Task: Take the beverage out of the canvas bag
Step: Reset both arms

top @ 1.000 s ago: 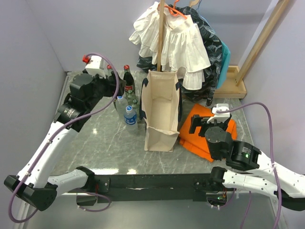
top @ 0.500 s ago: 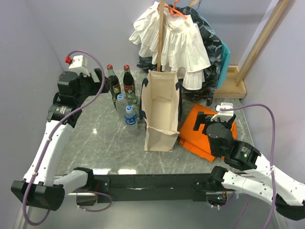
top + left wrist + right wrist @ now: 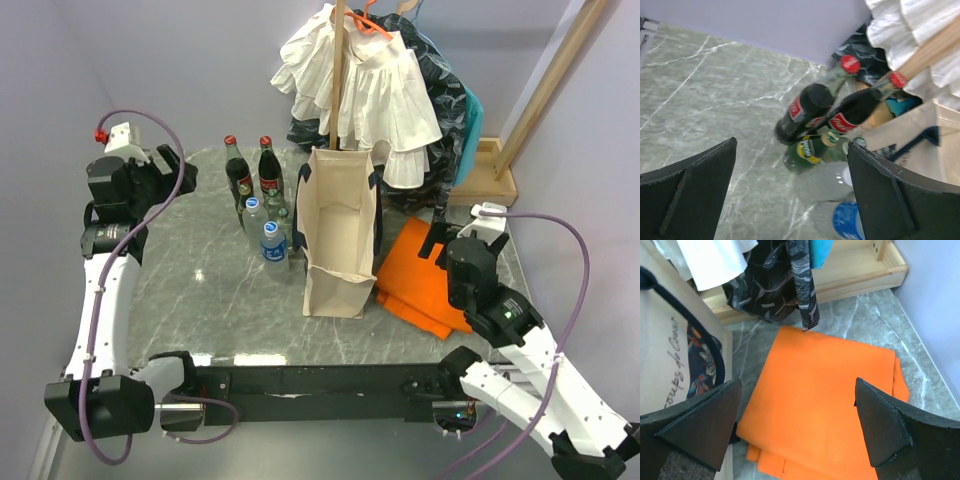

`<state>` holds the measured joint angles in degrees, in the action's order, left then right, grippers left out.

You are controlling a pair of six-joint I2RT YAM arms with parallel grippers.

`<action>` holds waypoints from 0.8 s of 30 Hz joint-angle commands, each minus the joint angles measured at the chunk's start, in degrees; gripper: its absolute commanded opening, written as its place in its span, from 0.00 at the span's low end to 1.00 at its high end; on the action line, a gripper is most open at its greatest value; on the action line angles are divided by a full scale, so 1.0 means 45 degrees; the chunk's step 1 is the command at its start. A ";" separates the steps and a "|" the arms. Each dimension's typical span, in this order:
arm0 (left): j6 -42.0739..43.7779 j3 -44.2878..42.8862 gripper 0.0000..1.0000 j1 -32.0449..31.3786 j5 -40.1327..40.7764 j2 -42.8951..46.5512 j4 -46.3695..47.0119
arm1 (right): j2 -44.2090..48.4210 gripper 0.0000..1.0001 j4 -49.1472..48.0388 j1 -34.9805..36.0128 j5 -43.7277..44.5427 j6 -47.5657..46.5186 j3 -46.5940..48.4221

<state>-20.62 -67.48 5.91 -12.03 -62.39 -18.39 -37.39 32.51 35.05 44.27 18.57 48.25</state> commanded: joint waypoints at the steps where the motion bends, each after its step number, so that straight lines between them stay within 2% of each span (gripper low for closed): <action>1: 0.0053 0.0837 0.96 0.0966 -0.1152 -0.0234 0.1101 | -0.0831 1.00 -0.0954 -0.1086 -0.1106 0.0111 -0.0058; 4: -0.0357 0.0504 0.96 0.1381 -0.2013 -0.0820 0.0884 | -0.1534 1.00 -0.1111 -0.2160 -0.1633 0.0617 -0.0058; 7: -0.1099 0.0659 0.96 0.1381 -0.2834 -0.1096 0.1505 | -0.1634 1.00 -0.1926 -0.3194 -0.2296 0.0640 -0.0388; 10: -0.1823 0.1284 0.96 0.1381 -0.2074 -0.0747 0.1957 | -0.1419 1.00 -0.3215 -0.3685 -0.2630 0.0193 -0.1014; 15: -0.2018 0.2105 0.96 0.1381 -0.0494 0.0327 0.2368 | -0.2353 1.00 -0.2928 -0.4214 -0.2982 0.0424 -0.0508; 20: -0.2136 0.2223 0.96 0.1362 0.0018 0.0388 0.2407 | -0.2883 1.00 -0.2908 -0.4312 -0.2633 0.0756 -0.0351; 24: -0.2370 0.2594 0.96 0.1362 -0.0391 0.0214 0.3537 | -0.2767 1.00 -0.3785 -0.4526 -0.2106 0.0621 -0.1110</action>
<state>-29.56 -57.28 12.14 -13.74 -61.45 -9.19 -50.89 21.26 15.86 31.79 20.82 44.29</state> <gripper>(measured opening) 0.967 0.999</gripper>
